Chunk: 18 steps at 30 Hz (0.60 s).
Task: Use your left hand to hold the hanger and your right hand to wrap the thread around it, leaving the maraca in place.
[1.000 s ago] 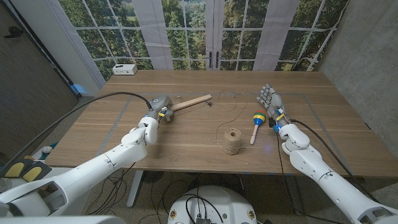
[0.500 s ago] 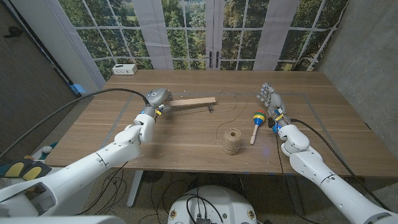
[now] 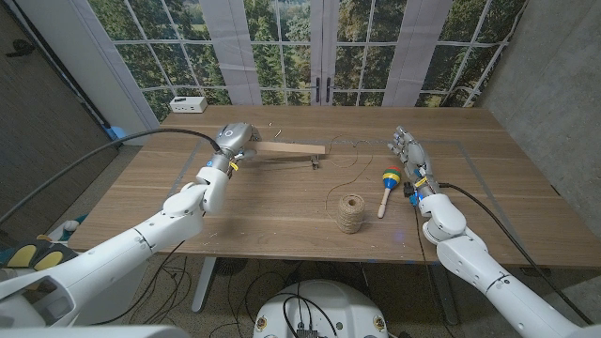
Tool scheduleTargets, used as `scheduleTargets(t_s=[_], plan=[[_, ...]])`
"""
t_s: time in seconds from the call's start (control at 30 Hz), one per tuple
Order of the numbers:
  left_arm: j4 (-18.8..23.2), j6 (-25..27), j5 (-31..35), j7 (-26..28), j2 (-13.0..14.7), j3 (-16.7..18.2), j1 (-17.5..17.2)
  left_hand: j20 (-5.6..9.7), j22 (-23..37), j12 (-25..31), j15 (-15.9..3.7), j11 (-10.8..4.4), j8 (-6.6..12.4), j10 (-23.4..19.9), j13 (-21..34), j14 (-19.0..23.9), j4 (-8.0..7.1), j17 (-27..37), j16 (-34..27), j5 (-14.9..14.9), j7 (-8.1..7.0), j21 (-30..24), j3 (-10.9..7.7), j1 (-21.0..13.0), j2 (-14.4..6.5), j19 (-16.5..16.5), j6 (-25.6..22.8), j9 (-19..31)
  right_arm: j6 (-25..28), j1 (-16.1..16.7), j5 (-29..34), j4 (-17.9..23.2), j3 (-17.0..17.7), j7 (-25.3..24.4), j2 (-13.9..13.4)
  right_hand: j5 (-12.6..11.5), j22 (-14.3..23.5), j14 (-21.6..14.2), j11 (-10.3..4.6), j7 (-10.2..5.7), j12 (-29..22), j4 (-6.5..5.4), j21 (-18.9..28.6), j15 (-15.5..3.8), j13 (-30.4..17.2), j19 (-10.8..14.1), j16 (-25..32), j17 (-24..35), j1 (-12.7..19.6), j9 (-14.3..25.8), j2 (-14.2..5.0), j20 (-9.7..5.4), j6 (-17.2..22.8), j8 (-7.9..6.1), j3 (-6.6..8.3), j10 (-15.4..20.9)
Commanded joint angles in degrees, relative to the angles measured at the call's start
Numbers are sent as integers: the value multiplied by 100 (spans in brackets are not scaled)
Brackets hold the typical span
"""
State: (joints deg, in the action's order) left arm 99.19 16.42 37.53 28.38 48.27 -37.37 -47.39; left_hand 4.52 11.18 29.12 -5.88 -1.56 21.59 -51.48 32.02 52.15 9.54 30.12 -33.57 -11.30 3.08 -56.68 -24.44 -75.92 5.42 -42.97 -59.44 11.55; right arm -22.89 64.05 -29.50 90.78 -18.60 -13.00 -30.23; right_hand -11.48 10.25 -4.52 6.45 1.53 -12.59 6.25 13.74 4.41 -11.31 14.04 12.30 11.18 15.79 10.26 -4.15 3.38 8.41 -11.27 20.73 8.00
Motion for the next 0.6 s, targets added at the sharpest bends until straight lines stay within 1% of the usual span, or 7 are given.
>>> scheduleTargets(t_s=[0.03, 0.1, 0.2, 0.23, 0.3, 0.53, 0.6], plan=[[-129, -647, 239, 637, 88, 214, -102, 480, -7, -34, -313, 18, 6, 23, 42, 87, -39, 34, -13, -21, 312, -65, 13, -1103, -1100, 43, -373, 197, -60, 475, 524, 562, 84, -561, -10, 20, 23, -105, 1, 5, -29, 78, 28, 4, -31, 91, 53, 0, 102, 31, 24, -10, 128, -73, 10, 79], [-102, -692, 270, 606, 121, 235, -113, 481, -9, -35, -314, 13, 3, 22, 51, 96, -41, 41, -16, -22, 306, -73, 15, -1105, -1098, 47, -375, 194, 1, 556, 675, 692, 96, -675, -48, 25, 26, -154, 25, 25, -49, 112, 40, 3, -33, 141, 63, 2, 137, 33, 43, -10, 228, -101, 8, 146], [-128, -805, 342, 750, 138, 264, -152, 482, -13, -41, -321, 17, 3, 25, 67, 79, -47, 53, -6, -24, 300, -86, 20, -1104, -1096, 60, -373, 202, 150, 661, 908, 893, 107, -795, -154, 33, 29, -230, 15, 64, -82, 158, 55, -16, -37, 210, 79, 5, 195, 37, 65, -6, 341, -126, 9, 255], [-184, -875, 367, 917, 112, 278, -172, 486, -16, -45, -305, 15, 4, 29, 77, 82, -52, 60, -5, -26, 301, -92, 24, -1102, -1096, 72, -377, 204, 194, 690, 966, 952, 112, -821, -184, 35, 29, -247, 18, 74, -91, 175, 58, -12, -38, 226, 81, 5, 217, 38, 75, -4, 384, -137, 11, 285], [-171, -923, 378, 933, 133, 307, -195, 486, -20, -48, -305, 9, -2, 26, 91, 75, -55, 71, 0, -28, 295, -105, 27, -1104, -1095, 77, -379, 200, 293, 751, 1072, 1077, 127, -875, -243, 35, 30, -299, 12, 85, -94, 208, 66, -31, -40, 266, 91, 6, 261, 40, 96, 3, 450, -152, 14, 309], [-406, -1203, 519, 1557, 29, 358, -231, 487, -30, -60, -313, -7, -13, 23, 130, 85, -61, 98, 7, -33, 291, -138, 32, -1110, -1093, 100, -381, 198, 708, 959, 1543, 1554, 140, -1023, -506, 37, 32, -378, 10, 77, -109, 251, 81, -46, -43, 334, 106, 8, 320, 43, 149, -1, 503, -152, 4, 378], [-394, -1227, 498, 1551, 30, 382, -244, 487, -32, -61, -314, -5, -9, 18, 138, 82, -62, 104, 11, -34, 288, -144, 33, -1112, -1093, 104, -383, 205, 821, 1014, 1678, 1679, 134, -1054, -576, 40, 32, -385, 19, 70, -119, 257, 79, -48, -44, 340, 105, 9, 326, 44, 170, 6, 523, -154, -5, 409]])
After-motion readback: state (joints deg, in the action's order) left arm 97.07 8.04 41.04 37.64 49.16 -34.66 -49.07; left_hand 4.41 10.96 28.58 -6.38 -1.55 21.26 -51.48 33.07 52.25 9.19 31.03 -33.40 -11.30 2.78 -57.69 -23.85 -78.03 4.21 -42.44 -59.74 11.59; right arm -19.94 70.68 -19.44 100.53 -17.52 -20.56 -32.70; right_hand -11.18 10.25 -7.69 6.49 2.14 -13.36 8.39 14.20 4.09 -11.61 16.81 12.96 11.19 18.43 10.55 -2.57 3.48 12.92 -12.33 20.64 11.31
